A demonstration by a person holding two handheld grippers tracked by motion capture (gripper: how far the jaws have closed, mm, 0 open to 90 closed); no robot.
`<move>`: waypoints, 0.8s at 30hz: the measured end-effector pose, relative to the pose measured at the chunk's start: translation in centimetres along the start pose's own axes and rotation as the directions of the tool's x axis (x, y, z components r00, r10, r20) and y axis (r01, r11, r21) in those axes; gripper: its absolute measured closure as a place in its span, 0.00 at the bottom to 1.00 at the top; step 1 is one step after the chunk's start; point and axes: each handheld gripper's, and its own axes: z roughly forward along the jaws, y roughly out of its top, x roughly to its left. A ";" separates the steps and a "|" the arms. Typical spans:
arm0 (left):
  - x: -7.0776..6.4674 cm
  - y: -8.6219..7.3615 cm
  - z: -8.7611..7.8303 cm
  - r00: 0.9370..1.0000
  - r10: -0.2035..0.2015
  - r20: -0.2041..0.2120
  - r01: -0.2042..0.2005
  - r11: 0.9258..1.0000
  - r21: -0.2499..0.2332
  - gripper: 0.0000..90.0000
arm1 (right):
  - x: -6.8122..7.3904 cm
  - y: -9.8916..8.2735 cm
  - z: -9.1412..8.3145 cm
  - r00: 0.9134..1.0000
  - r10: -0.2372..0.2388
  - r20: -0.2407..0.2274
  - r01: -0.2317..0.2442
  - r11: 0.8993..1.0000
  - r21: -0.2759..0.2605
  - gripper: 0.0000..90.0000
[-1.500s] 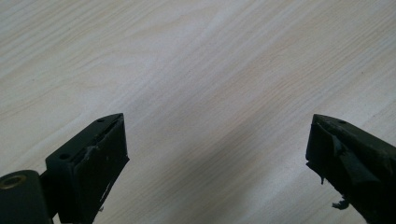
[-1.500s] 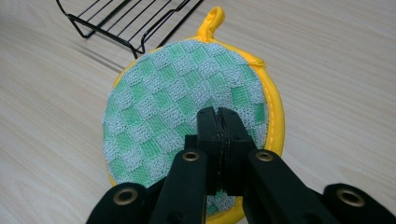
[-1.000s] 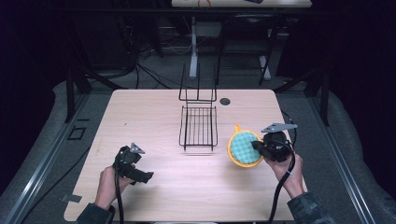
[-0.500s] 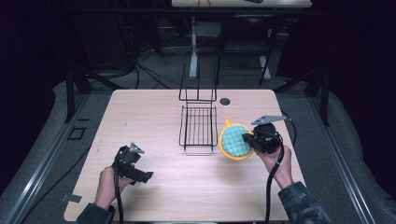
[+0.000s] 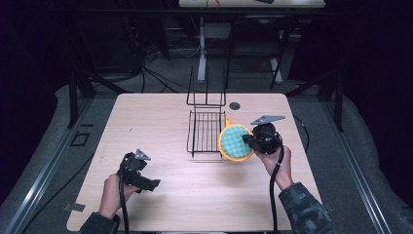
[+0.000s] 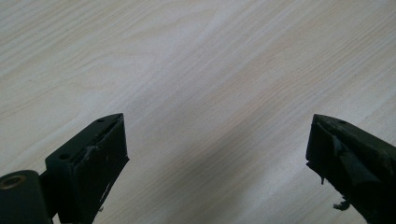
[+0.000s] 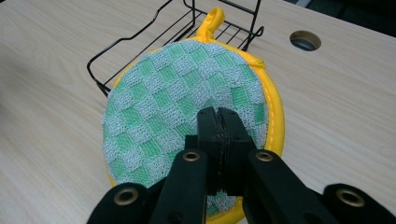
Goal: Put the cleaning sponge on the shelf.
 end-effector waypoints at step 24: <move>0.3 0.0 -0.2 1.000 -0.010 -0.005 0.010 1.000 -0.008 0.05 | 1.5 2.0 3.0 1.000 0.004 0.004 -0.004 0.998 -0.067 0.99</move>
